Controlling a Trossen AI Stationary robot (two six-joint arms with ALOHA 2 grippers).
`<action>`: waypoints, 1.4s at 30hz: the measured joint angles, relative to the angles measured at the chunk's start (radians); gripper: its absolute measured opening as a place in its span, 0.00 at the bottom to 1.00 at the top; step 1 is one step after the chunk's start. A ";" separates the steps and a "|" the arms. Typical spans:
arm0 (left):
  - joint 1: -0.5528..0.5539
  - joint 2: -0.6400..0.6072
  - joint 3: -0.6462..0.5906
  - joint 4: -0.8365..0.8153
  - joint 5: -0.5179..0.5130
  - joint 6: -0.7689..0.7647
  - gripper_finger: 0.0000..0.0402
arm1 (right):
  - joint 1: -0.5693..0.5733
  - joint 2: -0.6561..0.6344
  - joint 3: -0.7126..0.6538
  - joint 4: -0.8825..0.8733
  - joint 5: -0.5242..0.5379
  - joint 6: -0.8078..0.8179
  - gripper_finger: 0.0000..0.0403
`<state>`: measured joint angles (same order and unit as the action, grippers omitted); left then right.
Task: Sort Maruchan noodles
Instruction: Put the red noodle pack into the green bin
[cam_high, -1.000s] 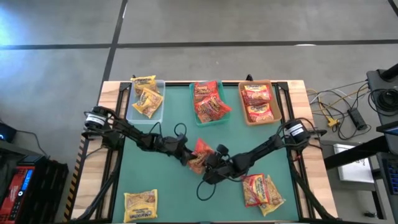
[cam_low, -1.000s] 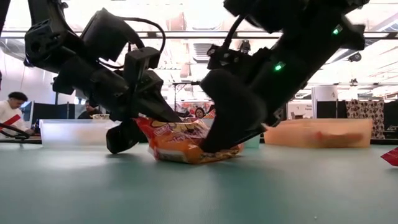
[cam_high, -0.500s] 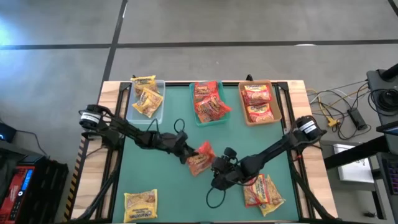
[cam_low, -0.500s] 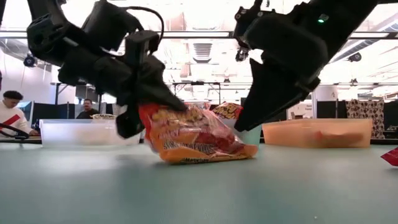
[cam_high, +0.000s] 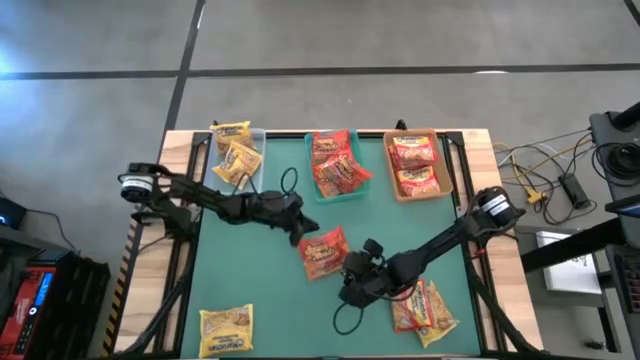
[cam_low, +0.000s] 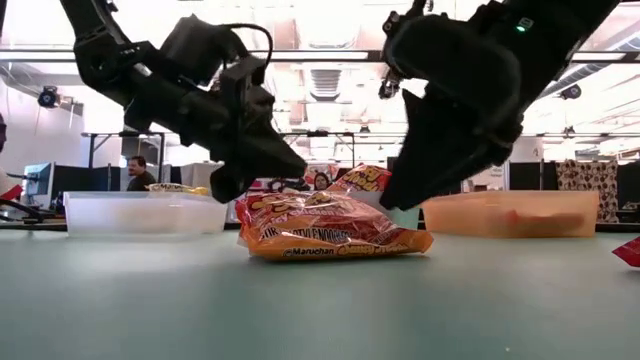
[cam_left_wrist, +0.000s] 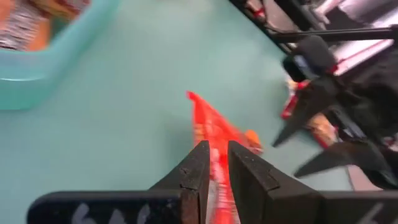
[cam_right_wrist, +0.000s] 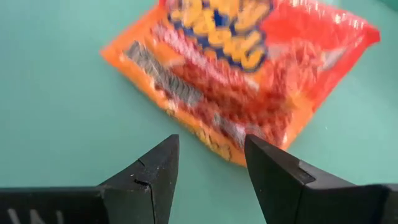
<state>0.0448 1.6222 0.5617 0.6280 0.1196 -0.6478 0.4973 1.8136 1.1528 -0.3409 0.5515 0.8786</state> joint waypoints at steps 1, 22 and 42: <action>0.004 0.000 0.000 -0.003 -0.002 0.002 0.10 | 0.000 0.004 0.000 0.008 0.020 0.000 0.43; 0.002 0.010 0.000 -0.110 0.096 0.025 0.48 | -0.051 0.211 0.001 0.049 0.102 0.075 0.43; -0.047 0.124 0.028 -0.057 0.119 -0.101 0.53 | -0.058 0.214 -0.002 0.099 0.119 -0.003 0.43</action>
<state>-0.0017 1.7464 0.5900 0.5707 0.2389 -0.7485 0.4393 2.0274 1.1507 -0.2415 0.6708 0.8752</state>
